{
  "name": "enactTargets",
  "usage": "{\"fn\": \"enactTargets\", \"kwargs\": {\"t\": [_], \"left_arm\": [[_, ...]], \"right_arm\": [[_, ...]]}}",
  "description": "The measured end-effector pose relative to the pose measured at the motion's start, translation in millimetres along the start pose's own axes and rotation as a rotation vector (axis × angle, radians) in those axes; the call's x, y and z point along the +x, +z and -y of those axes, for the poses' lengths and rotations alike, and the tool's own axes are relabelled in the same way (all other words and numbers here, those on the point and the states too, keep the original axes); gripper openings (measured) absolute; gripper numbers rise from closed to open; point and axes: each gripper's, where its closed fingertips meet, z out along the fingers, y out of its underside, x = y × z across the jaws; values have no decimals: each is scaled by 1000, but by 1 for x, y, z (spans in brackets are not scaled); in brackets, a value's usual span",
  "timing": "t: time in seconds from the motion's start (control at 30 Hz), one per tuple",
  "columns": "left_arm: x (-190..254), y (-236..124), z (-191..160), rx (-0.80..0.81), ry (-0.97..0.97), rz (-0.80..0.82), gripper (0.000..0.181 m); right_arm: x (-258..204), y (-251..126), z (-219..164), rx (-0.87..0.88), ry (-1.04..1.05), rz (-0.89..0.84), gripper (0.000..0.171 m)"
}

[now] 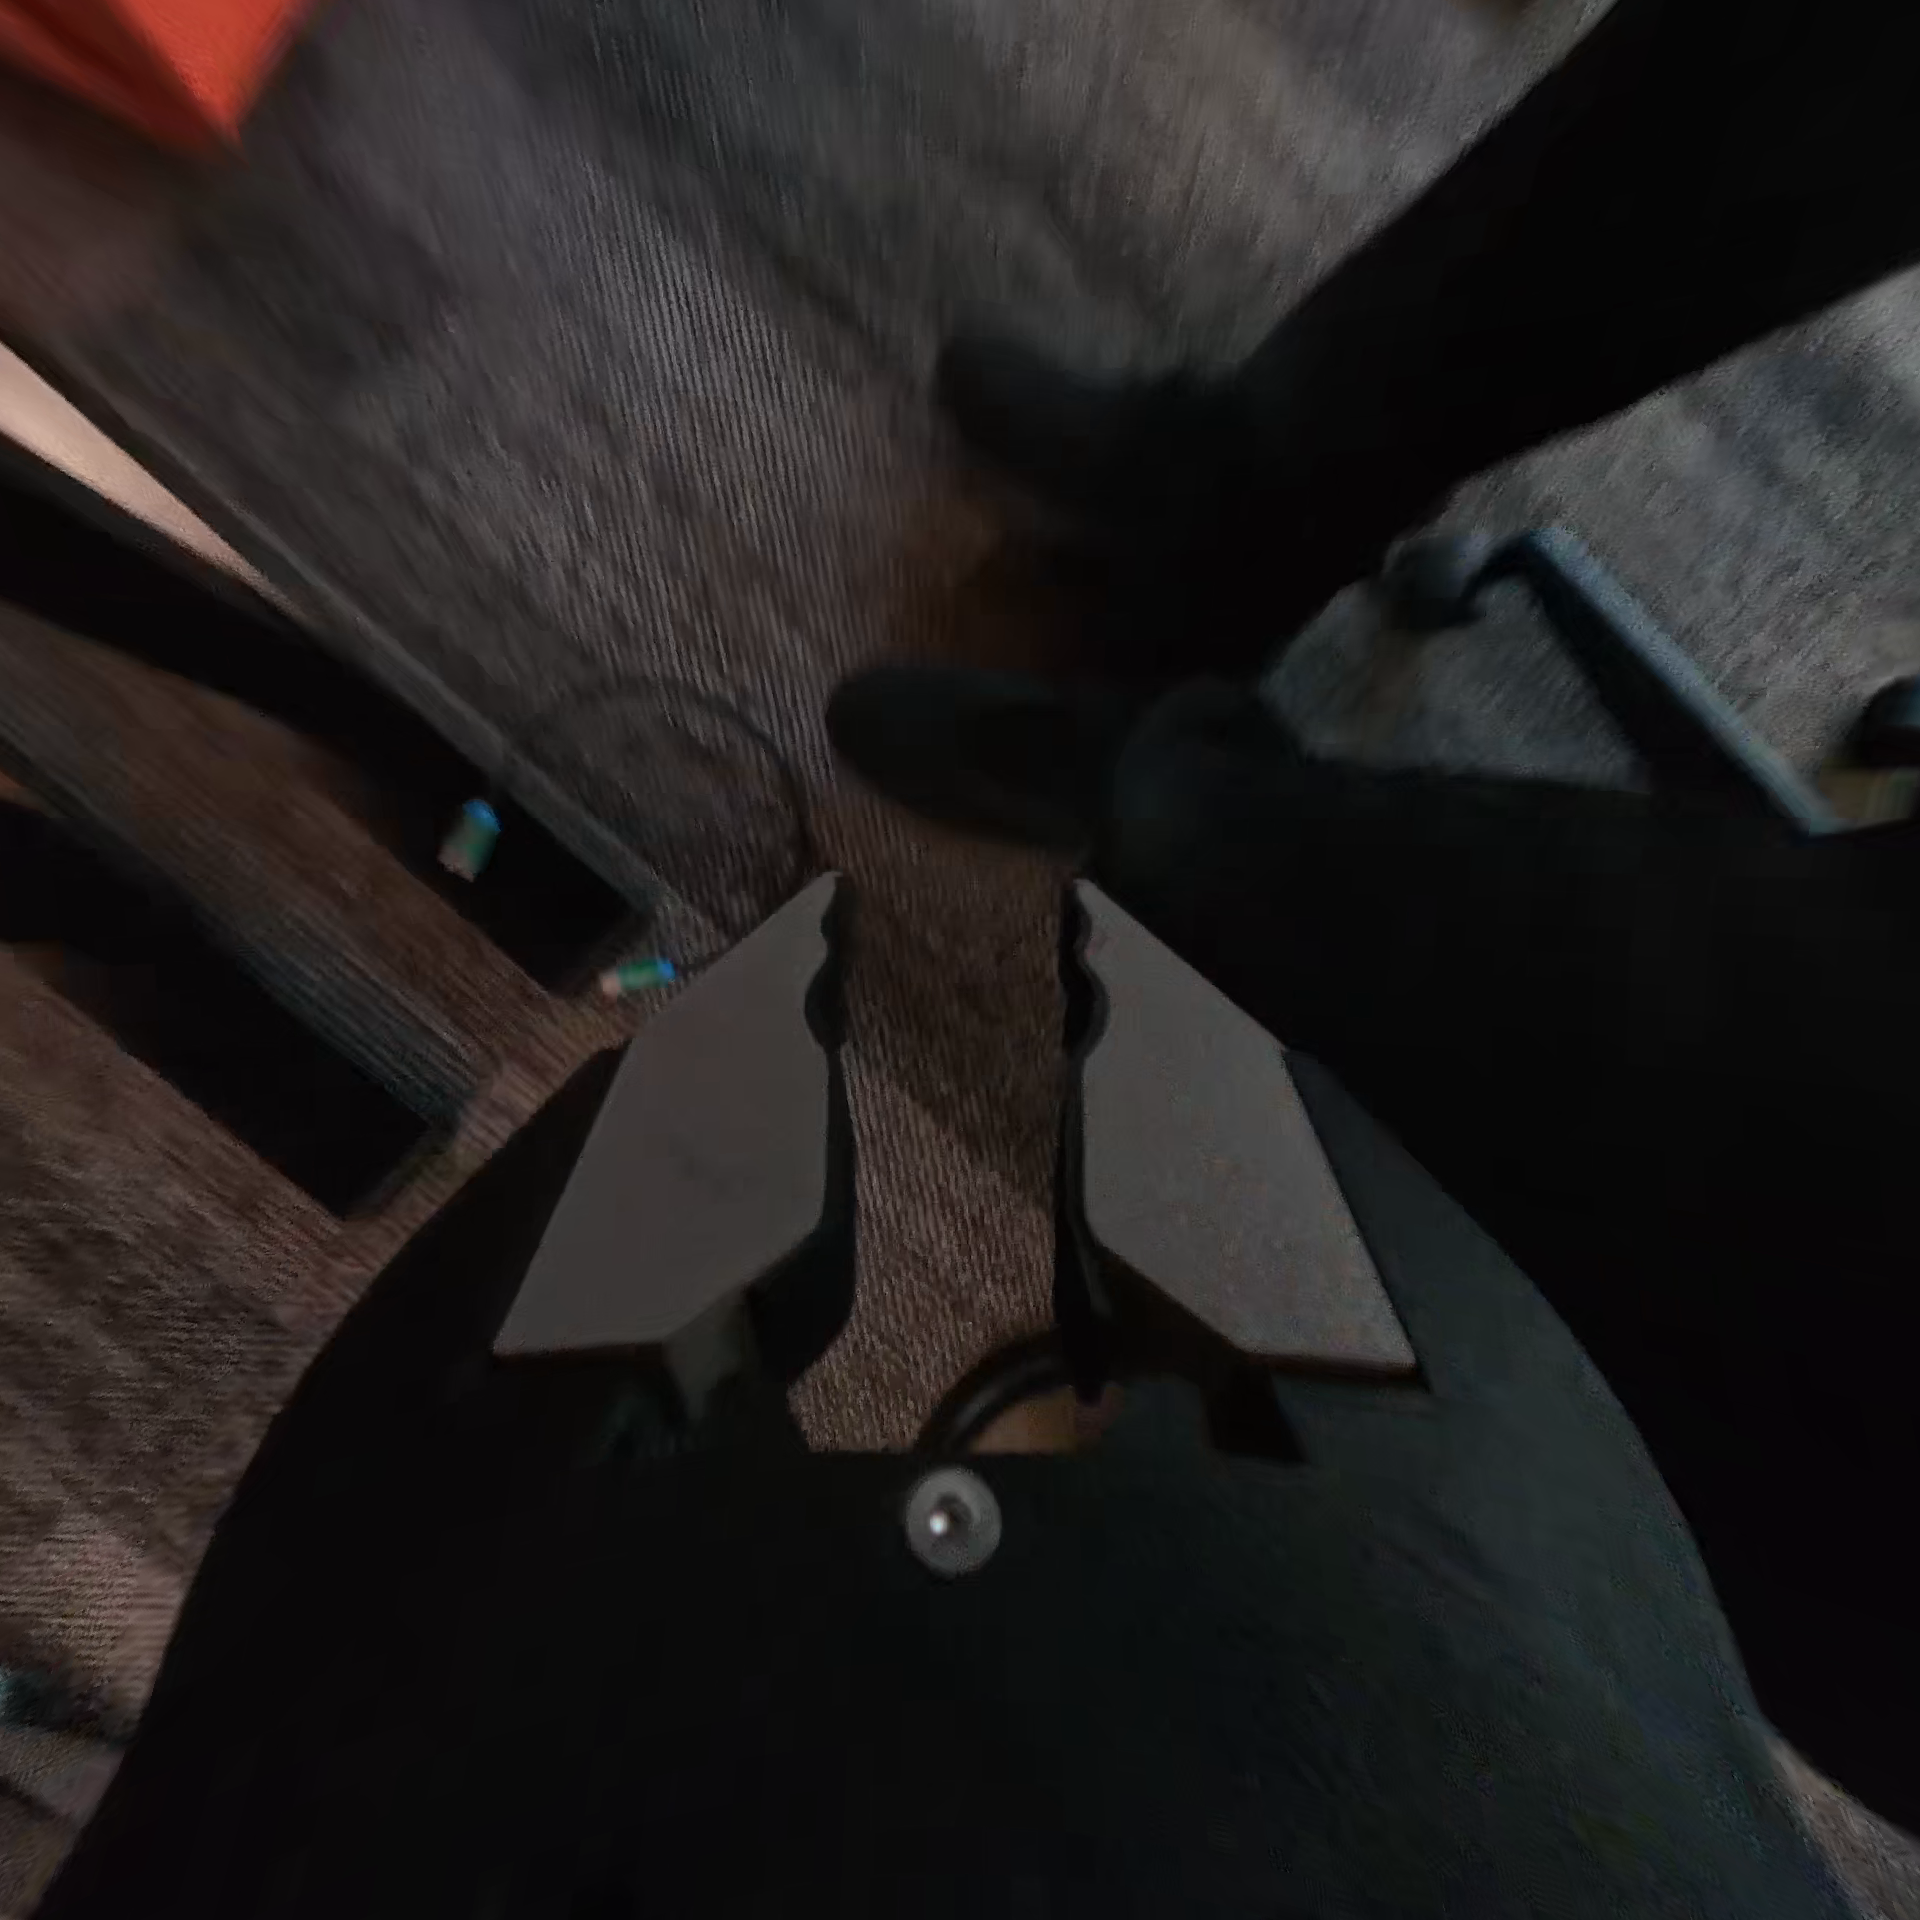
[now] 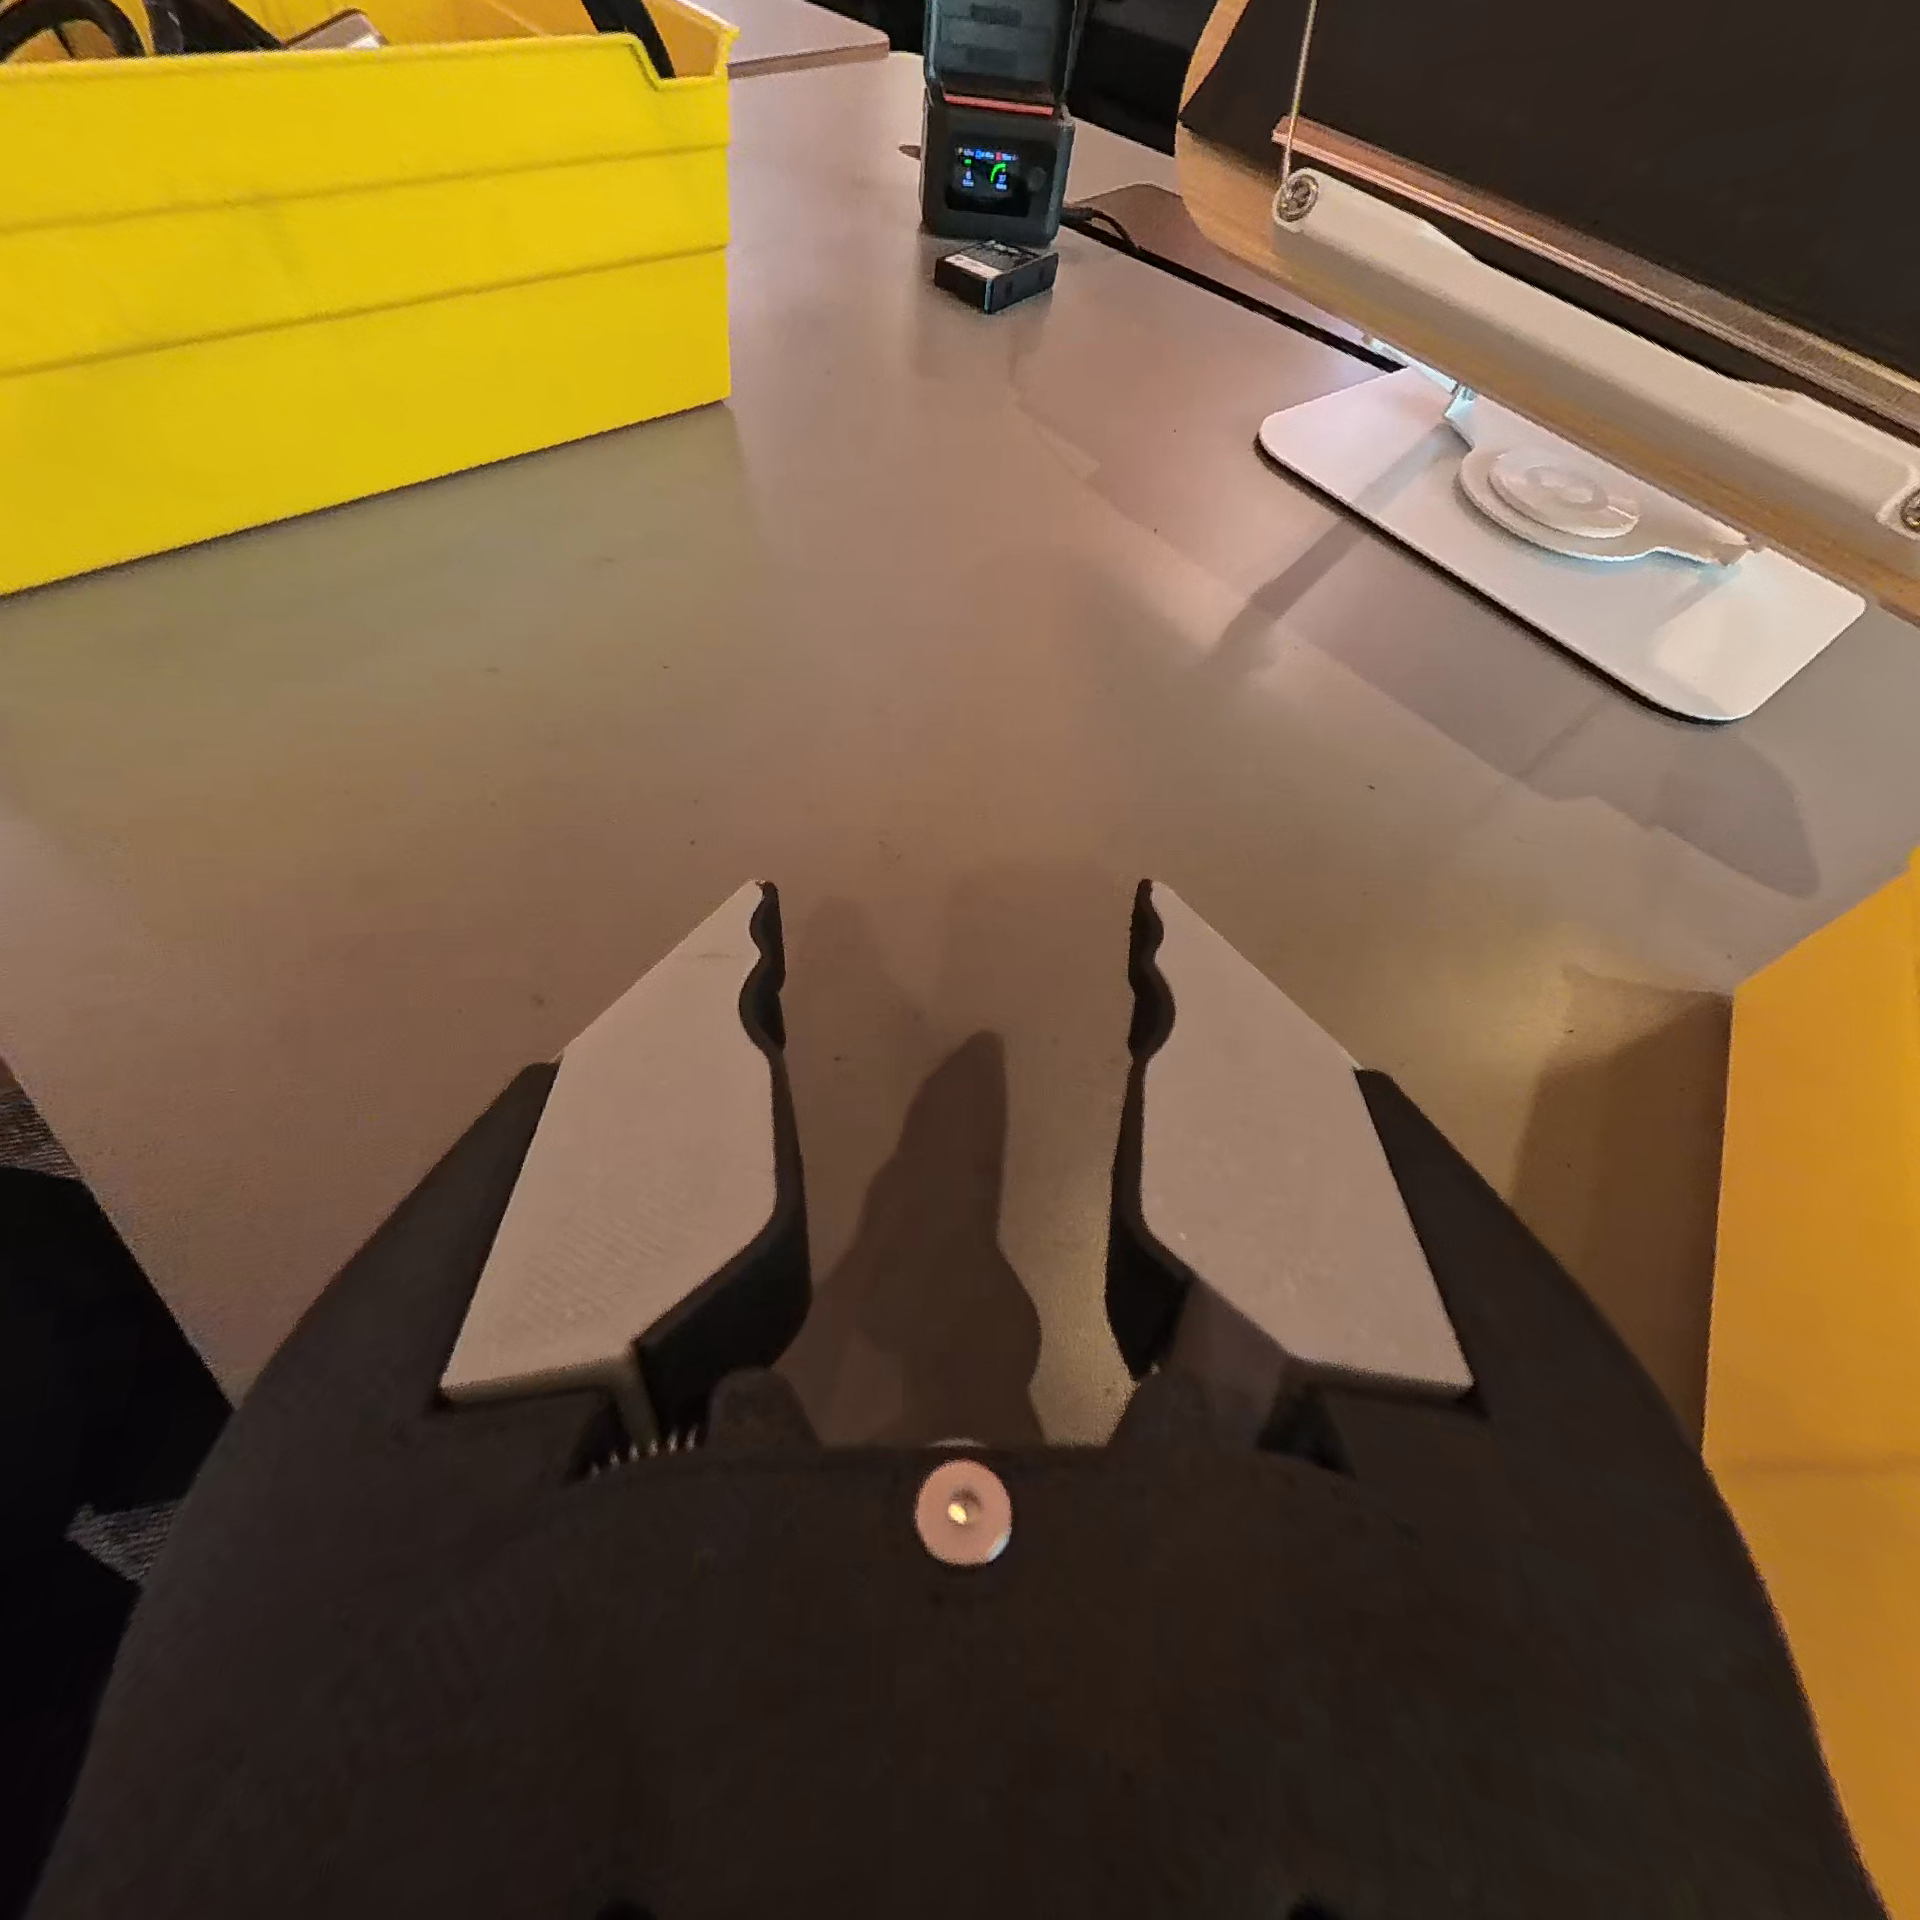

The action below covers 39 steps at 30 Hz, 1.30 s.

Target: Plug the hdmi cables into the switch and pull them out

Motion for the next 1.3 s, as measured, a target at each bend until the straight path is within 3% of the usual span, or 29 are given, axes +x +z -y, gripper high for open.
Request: {"fn": "enactTargets", "kwargs": {"t": [0.1, 0.23, 0.33, 0.43, 0.5, 0.57, 0.7, 0.87, 1.0, 1.03, 1.07, 1.1, 1.2, 1.3], "left_arm": [[-42, 97, -68, -158, -52, -16, 36], [-82, 187, -126, -310, -59, -10, 28], [-98, 227, -146, -358, -54, -25, 22], [-98, 252, -152, -378, -9, -71, 45], [-102, 266, -154, -379, 21, -61, 43], [-105, 278, -163, -416, 35, -59, 62], [-111, 296, -185, -479, 81, -51, 48], [-134, 313, -211, -585, 90, 50, 47], [-139, 316, -212, -606, 79, 109, 39], [-139, 315, -212, -613, 60, 117, 36], [-138, 313, -212, -619, 48, 116, 14], [-127, 311, -215, -631, 1, 56, 10], [-110, 294, -211, -555, -109, -6, 5], [-103, 253, -200, -475, -162, -6, 3]], "right_arm": [[1, 0, 1, 4, -16, -21, 65], [1, 0, 1, 3, -45, -42, 61], [-1, 2, -2, -20, -54, -30, 58], [0, 1, 0, -6, -57, -46, 56], [2, -1, 2, 13, -59, -61, 52], [2, -1, 2, 11, -59, -68, 53], [5, 0, 0, 0, -72, -102, 49], [6, 1, -1, -11, -78, -114, 46], [8, 1, 0, -4, -79, -132, 45], [9, 0, 0, -3, -81, -137, 45], [9, 0, 0, -2, -84, -139, 45], [9, 0, 0, -2, -87, -139, 45], [6, 0, 1, 3, -97, -129, 43], [4, -1, 2, 14, -99, -113, 42]]}}
